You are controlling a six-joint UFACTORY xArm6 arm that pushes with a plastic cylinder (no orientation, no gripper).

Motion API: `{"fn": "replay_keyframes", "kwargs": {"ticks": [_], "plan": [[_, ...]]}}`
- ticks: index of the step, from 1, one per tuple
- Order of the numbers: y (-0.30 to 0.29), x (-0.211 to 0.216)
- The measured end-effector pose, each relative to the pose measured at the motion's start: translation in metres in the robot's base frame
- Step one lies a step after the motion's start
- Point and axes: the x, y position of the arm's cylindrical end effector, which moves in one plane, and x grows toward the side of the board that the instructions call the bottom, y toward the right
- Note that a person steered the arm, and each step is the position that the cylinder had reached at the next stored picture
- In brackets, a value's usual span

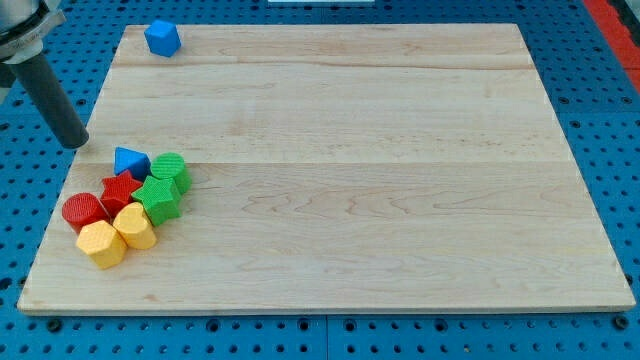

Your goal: Move the yellow heart diagonally to the yellow hexagon

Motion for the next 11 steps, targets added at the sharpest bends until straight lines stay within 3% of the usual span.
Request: {"fn": "replay_keyframes", "kwargs": {"ticks": [3,4,7,11], "plan": [[-0.011,0.026],[-0.012,0.086],[0.036,0.139],[0.084,0.116]]}}
